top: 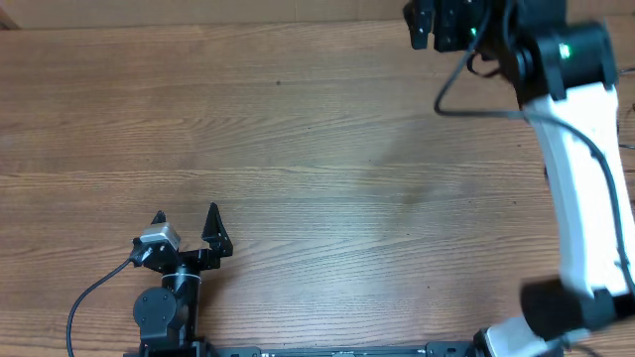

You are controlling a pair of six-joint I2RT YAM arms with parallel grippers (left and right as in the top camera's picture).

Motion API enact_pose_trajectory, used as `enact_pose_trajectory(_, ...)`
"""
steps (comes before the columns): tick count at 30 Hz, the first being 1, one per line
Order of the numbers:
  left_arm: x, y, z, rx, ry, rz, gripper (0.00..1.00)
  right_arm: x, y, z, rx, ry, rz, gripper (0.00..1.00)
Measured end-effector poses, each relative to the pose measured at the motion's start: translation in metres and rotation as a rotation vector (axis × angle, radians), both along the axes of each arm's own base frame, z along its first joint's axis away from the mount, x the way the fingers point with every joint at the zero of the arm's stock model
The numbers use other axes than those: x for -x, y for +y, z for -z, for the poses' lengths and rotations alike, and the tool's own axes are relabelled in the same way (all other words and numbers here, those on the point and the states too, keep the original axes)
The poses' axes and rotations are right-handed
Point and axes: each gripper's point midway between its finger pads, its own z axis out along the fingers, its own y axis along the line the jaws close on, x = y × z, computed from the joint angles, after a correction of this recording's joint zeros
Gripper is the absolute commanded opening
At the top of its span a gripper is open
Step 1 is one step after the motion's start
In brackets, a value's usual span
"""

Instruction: Untangle cables

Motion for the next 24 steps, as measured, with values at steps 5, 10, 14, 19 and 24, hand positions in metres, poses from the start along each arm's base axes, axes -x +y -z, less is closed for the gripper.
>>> enact_pose_trajectory(5,0.000,0.000,0.000,0.000,0.000,0.000,1.00,0.012,-0.002,0.022,-0.028,-0.115,0.003,1.00)
enact_pose_trajectory(10,0.000,0.000,0.000,0.000,0.000,0.000,1.00,0.021,-0.005,0.065,-0.079,-0.232,0.018,1.00)
enact_pose_trajectory(14,0.000,0.000,0.000,0.003,-0.001,-0.001,1.00,0.045,-0.009,0.086,-0.125,-0.363,0.023,1.00)
enact_pose_trajectory(19,0.000,0.000,0.000,0.003,0.000,-0.001,1.00,0.085,-0.018,0.089,-0.173,-0.549,0.023,1.00)
enact_pose_trajectory(24,0.000,0.000,0.000,0.003,0.000,-0.001,1.00,0.132,-0.028,0.106,-0.209,-0.697,0.022,1.00)
